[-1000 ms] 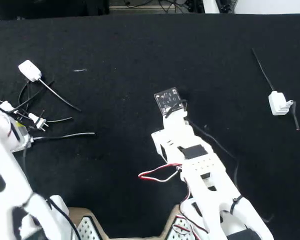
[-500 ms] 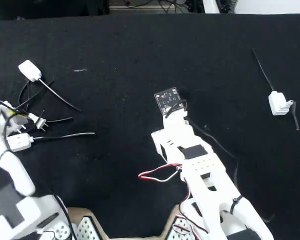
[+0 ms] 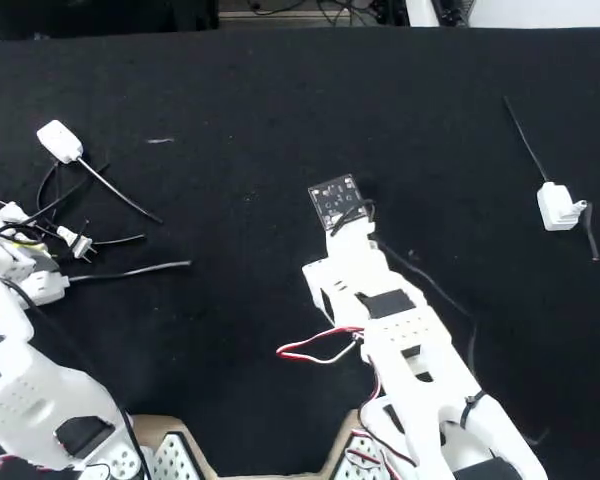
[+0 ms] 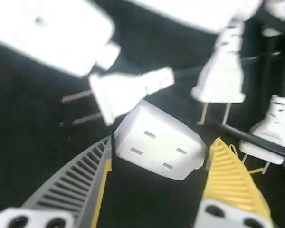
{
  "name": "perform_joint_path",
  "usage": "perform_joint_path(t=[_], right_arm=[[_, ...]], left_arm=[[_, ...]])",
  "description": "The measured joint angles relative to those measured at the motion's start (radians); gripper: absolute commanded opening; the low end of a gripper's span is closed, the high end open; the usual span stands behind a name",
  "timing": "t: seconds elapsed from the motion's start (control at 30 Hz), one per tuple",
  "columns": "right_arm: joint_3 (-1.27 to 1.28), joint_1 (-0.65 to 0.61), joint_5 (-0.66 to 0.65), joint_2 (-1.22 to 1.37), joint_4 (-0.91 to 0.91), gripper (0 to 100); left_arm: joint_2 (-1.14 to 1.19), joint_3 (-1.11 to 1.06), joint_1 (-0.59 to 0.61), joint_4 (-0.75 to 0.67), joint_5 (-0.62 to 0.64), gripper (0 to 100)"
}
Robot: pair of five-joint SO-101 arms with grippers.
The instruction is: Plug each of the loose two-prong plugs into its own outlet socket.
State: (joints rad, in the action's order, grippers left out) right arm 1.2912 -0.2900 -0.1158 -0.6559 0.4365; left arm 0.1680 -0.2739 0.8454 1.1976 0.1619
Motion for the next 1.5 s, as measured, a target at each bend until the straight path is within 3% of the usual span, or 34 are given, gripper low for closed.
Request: perform_joint_path(t=[0.4,0.57,0.63,0.77,0.87,1.1,1.5], right_arm=[[0.0,0.0,0.0,0.0,-0.002,19.8],[0.0,0.0,0.0,0.0,-0.002,19.8],[0.0,0.0,0.0,0.0,-0.002,19.8],[0.0,0.0,0.0,0.0,-0.002,19.8],[0.0,0.0,0.0,0.0,-0.002,19.8],[0.0,0.0,0.0,0.0,-0.002,19.8],[0.0,0.032,0.0,0.0,-0.015,19.8]], left_arm=[[0.009,0.006,0.002,0.052,0.089,32],[0.012,0.005,-0.023,0.17,-0.147,31],[0.015,0.005,-0.048,0.206,-0.236,27],[0.017,0.006,-0.064,0.224,-0.262,17],[0.009,0.028,-0.106,0.23,-0.288,16],[0.006,0.041,-0.31,0.233,-0.333,16],[0.017,0.169,-0.833,0.235,-0.265,16]])
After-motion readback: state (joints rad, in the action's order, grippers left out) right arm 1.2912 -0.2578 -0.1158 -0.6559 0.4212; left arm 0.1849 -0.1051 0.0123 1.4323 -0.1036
